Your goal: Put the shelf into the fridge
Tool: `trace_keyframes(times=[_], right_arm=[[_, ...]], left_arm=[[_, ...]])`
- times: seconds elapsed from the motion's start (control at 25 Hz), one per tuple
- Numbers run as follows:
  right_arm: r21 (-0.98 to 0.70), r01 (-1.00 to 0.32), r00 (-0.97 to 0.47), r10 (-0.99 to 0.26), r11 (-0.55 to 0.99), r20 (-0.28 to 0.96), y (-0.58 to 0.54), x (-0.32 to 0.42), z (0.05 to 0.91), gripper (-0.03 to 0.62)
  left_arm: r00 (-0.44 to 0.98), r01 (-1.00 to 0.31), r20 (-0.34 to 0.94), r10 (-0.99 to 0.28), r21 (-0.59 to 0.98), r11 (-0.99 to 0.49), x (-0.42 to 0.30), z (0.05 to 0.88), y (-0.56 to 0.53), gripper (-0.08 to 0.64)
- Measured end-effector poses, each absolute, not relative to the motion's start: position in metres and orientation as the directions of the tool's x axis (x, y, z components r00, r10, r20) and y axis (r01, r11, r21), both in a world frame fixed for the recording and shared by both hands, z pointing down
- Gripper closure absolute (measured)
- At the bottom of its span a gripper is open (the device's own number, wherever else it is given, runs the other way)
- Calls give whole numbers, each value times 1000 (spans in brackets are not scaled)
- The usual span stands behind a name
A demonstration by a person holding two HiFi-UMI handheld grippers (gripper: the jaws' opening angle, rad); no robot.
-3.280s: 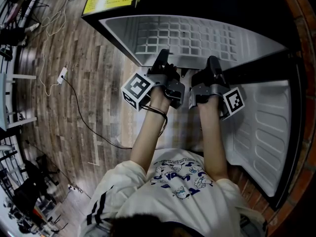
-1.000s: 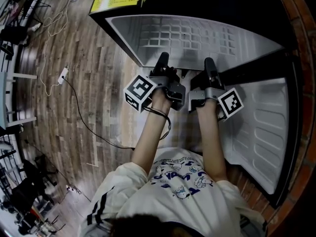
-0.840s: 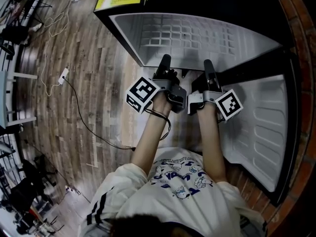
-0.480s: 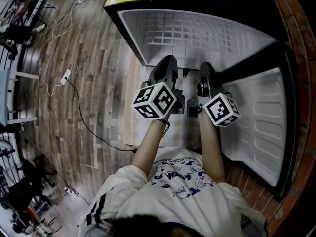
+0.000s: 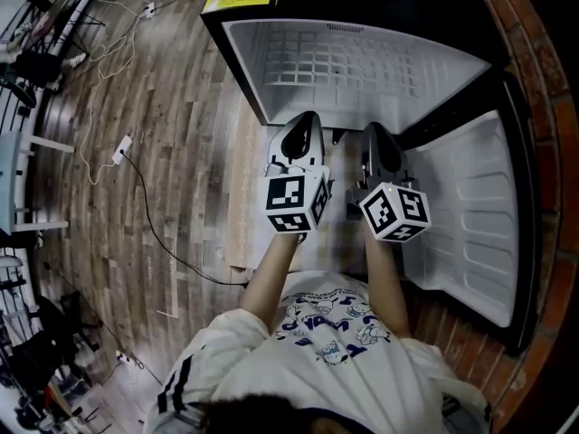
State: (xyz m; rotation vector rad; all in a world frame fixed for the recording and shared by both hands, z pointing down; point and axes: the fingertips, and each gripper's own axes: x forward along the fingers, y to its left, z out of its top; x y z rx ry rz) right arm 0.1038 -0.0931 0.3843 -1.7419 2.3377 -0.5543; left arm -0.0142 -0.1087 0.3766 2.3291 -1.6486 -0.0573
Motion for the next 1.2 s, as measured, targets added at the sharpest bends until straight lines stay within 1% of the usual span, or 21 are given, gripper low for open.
trace_keyframes(times=[0.08,0.24,0.4,0.56,0.64,0.88,1.2], right_arm=[[-334,-908,-292,-954,252,74,-88,101,383,552],[-274,-926,-288,-955,259,69,-88,101,373,554],[-246,-932,-289,-955,264,69,-83,100,381,554],[-211,-942,-279,-958,260,61,-56,99,380,555],[-203,-944,-276,-959,260,57,-50,95,374,555],[-187,-948,-272,-960,256,68,-86,97,362,557],[-189,-951,-262,-963,247,62,-74,96,344,558]], left_arm=[[339,-922,134,-931,244,-301,-17,382,-104,537],[327,-928,141,-934,234,-290,-18,378,-104,538],[317,-939,137,-938,186,-290,-17,381,-100,537],[319,-944,124,-940,134,-302,-17,381,-73,537],[319,-944,121,-940,134,-303,-21,376,-68,538],[313,-944,123,-942,145,-295,-21,363,-101,537],[314,-945,118,-942,133,-298,-22,345,-89,537]])
